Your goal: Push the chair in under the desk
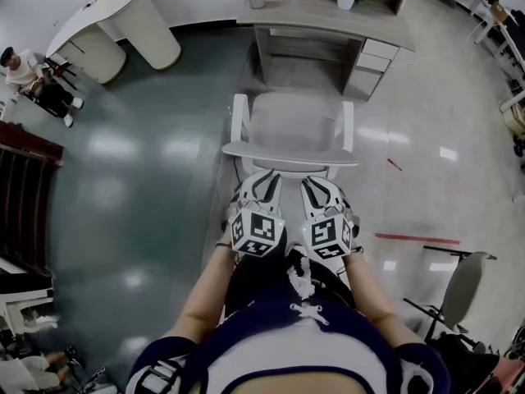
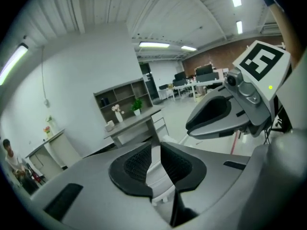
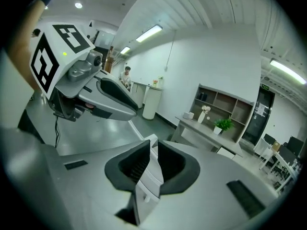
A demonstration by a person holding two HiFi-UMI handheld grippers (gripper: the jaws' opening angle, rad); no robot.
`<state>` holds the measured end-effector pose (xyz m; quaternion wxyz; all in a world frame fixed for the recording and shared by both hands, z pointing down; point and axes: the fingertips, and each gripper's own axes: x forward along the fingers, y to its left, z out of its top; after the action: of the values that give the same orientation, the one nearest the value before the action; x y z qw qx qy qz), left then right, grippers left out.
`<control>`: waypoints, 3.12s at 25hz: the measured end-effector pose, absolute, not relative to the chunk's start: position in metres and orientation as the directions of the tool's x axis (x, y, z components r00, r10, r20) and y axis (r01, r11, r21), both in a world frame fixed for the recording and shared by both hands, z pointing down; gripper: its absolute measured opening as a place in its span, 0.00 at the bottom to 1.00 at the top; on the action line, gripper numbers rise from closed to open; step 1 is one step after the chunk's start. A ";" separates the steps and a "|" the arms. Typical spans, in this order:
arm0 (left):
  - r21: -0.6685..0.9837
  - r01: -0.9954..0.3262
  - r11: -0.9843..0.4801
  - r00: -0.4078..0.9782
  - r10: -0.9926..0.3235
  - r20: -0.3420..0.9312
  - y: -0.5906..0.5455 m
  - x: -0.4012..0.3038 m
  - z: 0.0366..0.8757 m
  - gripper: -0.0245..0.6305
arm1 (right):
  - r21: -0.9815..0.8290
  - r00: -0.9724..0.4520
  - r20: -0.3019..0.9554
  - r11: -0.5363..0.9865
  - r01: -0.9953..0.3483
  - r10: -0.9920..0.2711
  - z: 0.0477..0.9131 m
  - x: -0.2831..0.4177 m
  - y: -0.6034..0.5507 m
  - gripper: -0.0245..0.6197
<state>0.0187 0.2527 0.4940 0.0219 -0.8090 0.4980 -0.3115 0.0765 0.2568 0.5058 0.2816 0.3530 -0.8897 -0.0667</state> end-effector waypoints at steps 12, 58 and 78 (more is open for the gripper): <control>-0.443 -0.551 -0.707 0.330 -0.672 0.662 0.207 0.011 0.567 0.27 | 0.353 -0.473 0.658 0.795 -0.494 -0.586 0.576 0.069 0.203 0.23; -0.430 -0.339 -0.837 0.369 -0.539 0.757 0.114 -0.047 0.647 0.34 | 0.421 -0.288 0.775 0.800 -0.428 -0.562 0.651 0.061 0.115 0.29; -0.447 -0.299 -0.843 0.399 -0.536 0.744 0.066 -0.060 0.645 0.34 | 0.426 -0.262 0.768 0.772 -0.472 -0.584 0.649 0.049 0.070 0.30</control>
<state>-0.0596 0.0658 0.6454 0.1219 -0.8275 0.2523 -0.4865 0.0488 0.0702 0.6492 0.5077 0.3332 -0.7926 -0.0552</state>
